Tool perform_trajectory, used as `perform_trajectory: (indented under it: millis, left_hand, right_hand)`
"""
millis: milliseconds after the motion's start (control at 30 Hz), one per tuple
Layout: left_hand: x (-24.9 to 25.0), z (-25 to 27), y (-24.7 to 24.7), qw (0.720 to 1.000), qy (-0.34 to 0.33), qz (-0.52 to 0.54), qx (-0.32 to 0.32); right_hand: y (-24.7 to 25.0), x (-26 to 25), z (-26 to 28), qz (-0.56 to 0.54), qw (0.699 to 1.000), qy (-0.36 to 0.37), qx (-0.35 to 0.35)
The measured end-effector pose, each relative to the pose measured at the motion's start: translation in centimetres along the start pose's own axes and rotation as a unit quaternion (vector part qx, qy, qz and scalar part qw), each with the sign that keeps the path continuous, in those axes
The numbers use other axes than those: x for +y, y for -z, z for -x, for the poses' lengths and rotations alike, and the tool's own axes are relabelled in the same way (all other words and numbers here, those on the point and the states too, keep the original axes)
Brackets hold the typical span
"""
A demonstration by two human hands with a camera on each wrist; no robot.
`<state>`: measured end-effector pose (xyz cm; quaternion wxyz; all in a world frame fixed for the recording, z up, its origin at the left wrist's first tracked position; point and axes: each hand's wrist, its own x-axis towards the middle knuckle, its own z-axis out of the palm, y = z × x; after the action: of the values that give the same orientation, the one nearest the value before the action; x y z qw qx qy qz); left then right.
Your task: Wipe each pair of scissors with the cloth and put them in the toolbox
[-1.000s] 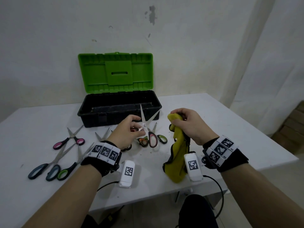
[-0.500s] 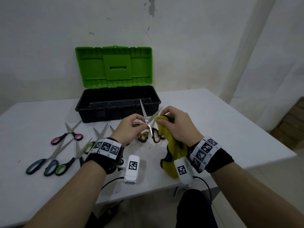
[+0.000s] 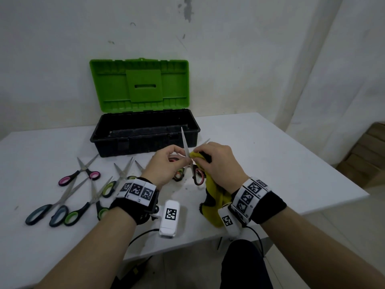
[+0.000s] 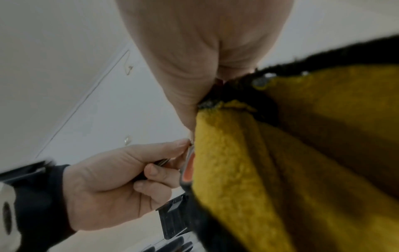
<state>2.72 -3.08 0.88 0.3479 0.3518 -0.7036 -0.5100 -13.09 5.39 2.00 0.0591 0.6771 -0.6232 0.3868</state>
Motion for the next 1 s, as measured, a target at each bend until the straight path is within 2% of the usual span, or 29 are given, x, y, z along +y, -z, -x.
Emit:
perform_trajectory:
  millis: [100,233,433,500,600,667,767,833,900,1000]
  left_hand:
    - [0.0,0.2,-0.4,1.0,-0.009,0.018,-0.001]
    - [0.0,0.4,-0.6,0.999,-0.019,0.035,0.005]
    - [-0.2,0.7,0.0,0.999,-0.012,0.04,0.017]
    - [-0.2,0.6,0.1,0.999,-0.011,0.042,0.024]
    - [0.0,0.6,-0.1,0.999,-0.016,0.032,0.011]
    - [0.1,0.7,-0.3,0.999,-0.024,0.027,-0.004]
    - [0.0,0.8,0.0,0.999,-0.031,0.007,0.001]
    - [-0.1,0.9,0.2,1.0,-0.028,0.009,0.006]
    - [0.0,0.7,0.3,0.999,-0.016,0.031,0.016]
    - [0.4,0.6,0.3,0.997,0.012,0.074,0.008]
  right_hand:
    - [-0.2,-0.2,0.2,0.0,1.0,0.023,0.01]
    - [-0.4,-0.3,0.2,0.029,0.999,0.016,-0.006]
    - [1.6,1.6,-1.4,0.044,0.994,-0.092,0.047]
    - [1.7,0.9,-1.1,0.029,0.997,-0.059,0.05]
    - [0.7,-1.2,-0.3,0.019,1.0,0.003,-0.014]
    - [0.1,-1.7,-0.2,0.032,0.998,0.013,-0.046]
    - [0.7,-0.9,-1.2,0.059,0.996,-0.051,-0.044]
    - [1.6,-0.1,-1.7,0.071,0.994,-0.082,-0.015]
    - [1.9,0.0,-1.7,0.045,0.998,-0.051,0.012]
    - [1.3,-1.1,-0.8,0.009,0.999,0.04,-0.03]
